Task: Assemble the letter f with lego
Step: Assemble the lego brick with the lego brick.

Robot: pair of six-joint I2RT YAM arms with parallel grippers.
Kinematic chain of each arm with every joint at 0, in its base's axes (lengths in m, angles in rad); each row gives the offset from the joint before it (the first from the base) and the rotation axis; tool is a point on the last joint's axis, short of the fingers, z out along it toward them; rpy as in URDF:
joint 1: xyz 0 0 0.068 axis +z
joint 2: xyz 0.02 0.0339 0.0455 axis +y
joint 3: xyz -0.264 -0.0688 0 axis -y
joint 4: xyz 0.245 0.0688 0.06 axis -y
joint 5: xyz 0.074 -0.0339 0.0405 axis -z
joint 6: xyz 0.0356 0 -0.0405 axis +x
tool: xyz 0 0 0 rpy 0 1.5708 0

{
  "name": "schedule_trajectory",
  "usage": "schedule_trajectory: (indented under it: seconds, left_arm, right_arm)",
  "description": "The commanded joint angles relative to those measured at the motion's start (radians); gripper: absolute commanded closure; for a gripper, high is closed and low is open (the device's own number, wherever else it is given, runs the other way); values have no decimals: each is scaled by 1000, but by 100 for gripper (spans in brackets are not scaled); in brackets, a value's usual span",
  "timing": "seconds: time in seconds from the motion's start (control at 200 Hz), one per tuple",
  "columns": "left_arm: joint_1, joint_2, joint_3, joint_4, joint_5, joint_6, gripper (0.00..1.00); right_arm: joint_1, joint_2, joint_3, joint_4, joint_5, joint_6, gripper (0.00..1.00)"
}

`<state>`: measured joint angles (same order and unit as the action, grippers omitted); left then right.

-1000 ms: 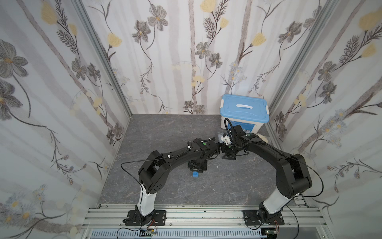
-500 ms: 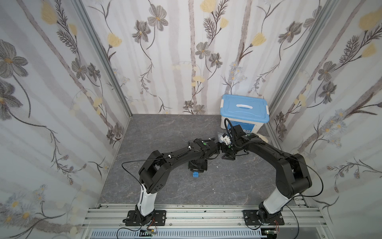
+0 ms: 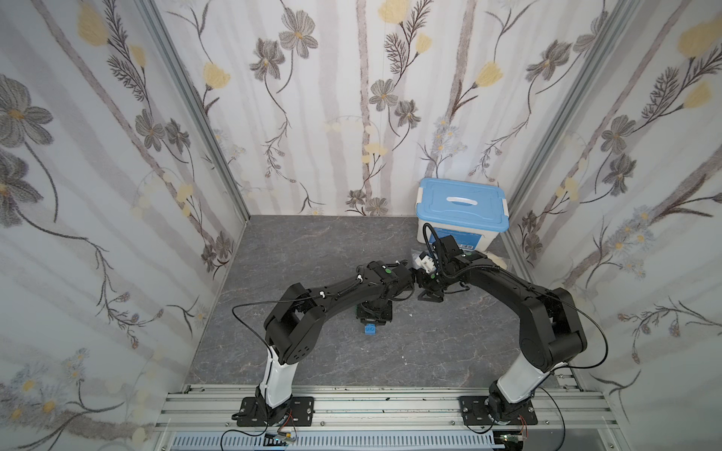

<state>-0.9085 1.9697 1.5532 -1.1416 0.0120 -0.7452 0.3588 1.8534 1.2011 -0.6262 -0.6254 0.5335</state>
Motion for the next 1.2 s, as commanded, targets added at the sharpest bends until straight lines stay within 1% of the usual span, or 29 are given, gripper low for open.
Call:
schedule_trajectory:
  seconds: [0.0, 0.46, 0.674, 0.979, 1.194]
  left_arm:
    - [3, 17, -20, 34, 18, -19, 100]
    - [5, 18, -64, 98, 64, 8, 100]
    - [3, 32, -58, 78, 68, 28, 100]
    - [-10, 51, -37, 38, 32, 28, 100]
    - [-13, 63, -39, 49, 42, 18, 100]
  right_arm:
    - [0, 6, 11, 25, -29, 3, 1]
    - [-1, 18, 12, 33, -42, 7, 2]
    - [0, 26, 9, 51, -52, 20, 1]
    - [0, 32, 0, 77, -45, 37, 1]
    - [-12, -12, -13, 110, -48, 51, 1]
